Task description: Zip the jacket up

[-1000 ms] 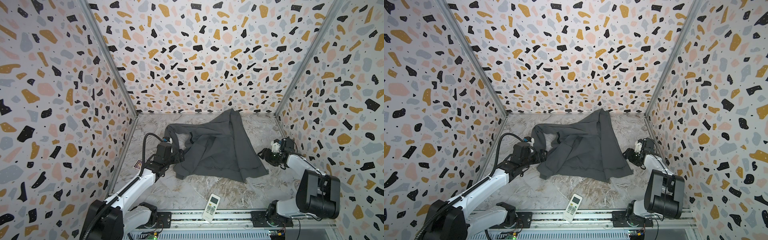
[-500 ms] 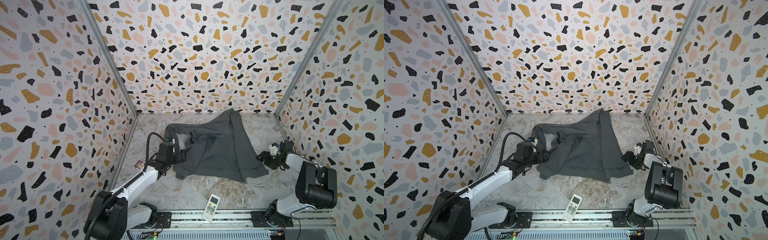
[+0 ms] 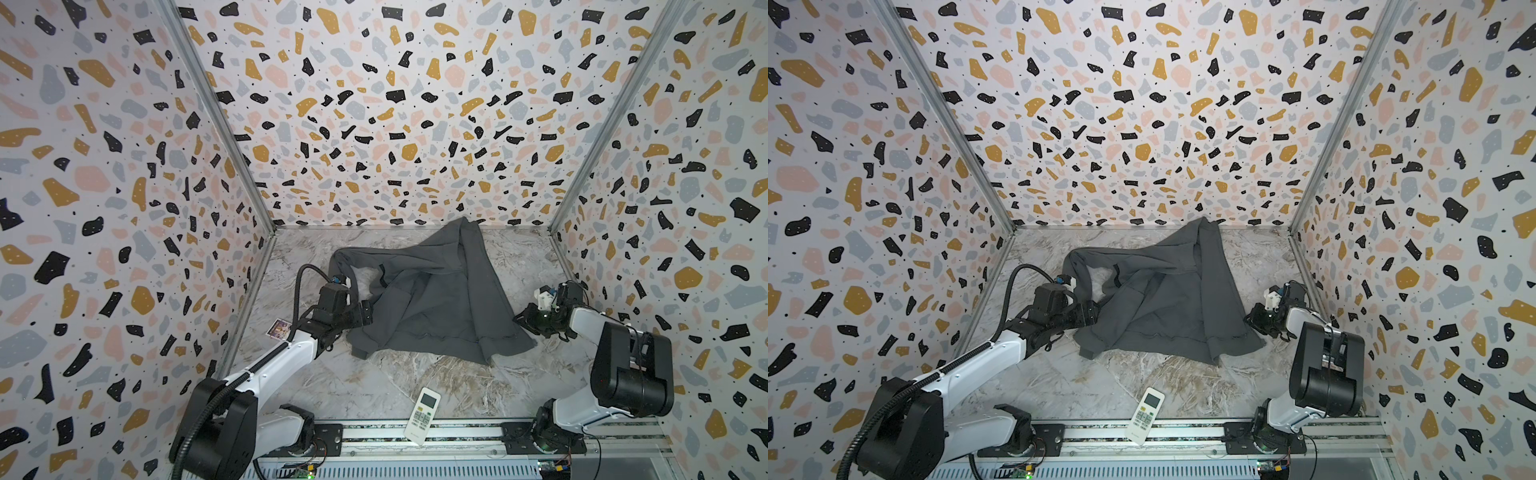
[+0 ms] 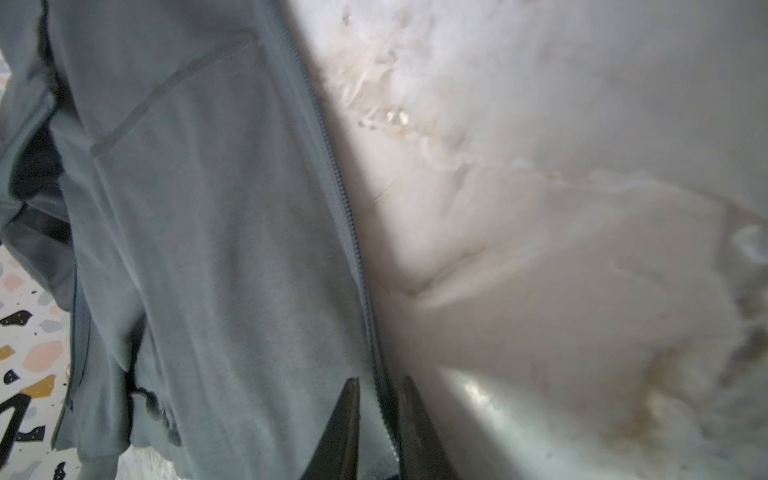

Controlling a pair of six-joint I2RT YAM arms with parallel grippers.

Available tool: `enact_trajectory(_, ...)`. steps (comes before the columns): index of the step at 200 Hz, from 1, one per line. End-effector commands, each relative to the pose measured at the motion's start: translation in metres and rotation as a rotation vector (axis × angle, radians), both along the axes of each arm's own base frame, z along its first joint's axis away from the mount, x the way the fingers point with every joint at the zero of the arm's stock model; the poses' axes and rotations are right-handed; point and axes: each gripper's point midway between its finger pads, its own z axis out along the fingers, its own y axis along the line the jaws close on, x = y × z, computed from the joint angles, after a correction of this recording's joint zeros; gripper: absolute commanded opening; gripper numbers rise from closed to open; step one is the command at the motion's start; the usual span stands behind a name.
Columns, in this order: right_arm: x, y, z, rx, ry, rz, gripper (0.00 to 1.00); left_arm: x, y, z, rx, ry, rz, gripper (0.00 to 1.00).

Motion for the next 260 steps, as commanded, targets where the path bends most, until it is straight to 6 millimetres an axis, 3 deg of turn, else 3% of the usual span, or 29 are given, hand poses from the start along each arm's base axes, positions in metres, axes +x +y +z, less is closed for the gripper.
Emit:
enact_trajectory(1,-0.008,0.031,0.019,0.07,-0.045,0.072,0.12,0.006,-0.002,0.008,-0.003,-0.046,-0.003,0.91)
enact_trajectory(27,-0.011,0.059,0.042,0.081,-0.076,0.135,0.0,0.005,-0.003,0.008,-0.011,-0.05,-0.004,0.91)
enact_trajectory(53,-0.006,0.081,0.082,-0.039,-0.134,0.168,0.0,0.004,-0.002,0.011,-0.019,-0.063,0.001,0.91)
enact_trajectory(76,-0.004,0.13,0.114,-0.049,-0.192,0.217,0.0,0.004,-0.004,0.014,-0.048,-0.097,0.005,0.9)
enact_trajectory(99,-0.005,0.194,0.127,-0.037,-0.222,0.315,0.0,0.003,-0.004,0.01,-0.067,-0.112,0.015,0.9)
enact_trajectory(113,-0.002,0.207,0.126,-0.053,-0.217,0.333,0.0,0.001,-0.004,0.007,-0.066,-0.105,0.011,0.9)
enact_trajectory(123,0.003,0.199,0.127,-0.077,-0.227,0.312,0.08,-0.001,-0.004,0.006,-0.061,-0.102,0.006,0.9)
enact_trajectory(137,0.011,0.171,0.127,-0.085,-0.239,0.276,0.2,-0.003,-0.003,0.01,-0.055,-0.113,-0.002,0.9)
enact_trajectory(168,0.02,0.069,0.122,-0.136,-0.265,0.129,0.52,-0.007,0.0,0.018,-0.056,-0.142,0.006,0.92)
enact_trajectory(189,0.015,0.022,0.102,-0.129,-0.23,0.046,0.58,-0.006,-0.003,0.02,-0.083,-0.151,0.005,0.92)
enact_trajectory(222,0.011,-0.004,0.055,-0.076,-0.155,0.001,0.63,-0.002,-0.009,0.018,-0.107,-0.144,-0.008,0.92)
enact_trajectory(260,0.018,-0.007,0.017,-0.024,-0.095,0.02,0.63,0.001,-0.013,0.016,-0.095,-0.13,-0.023,0.92)
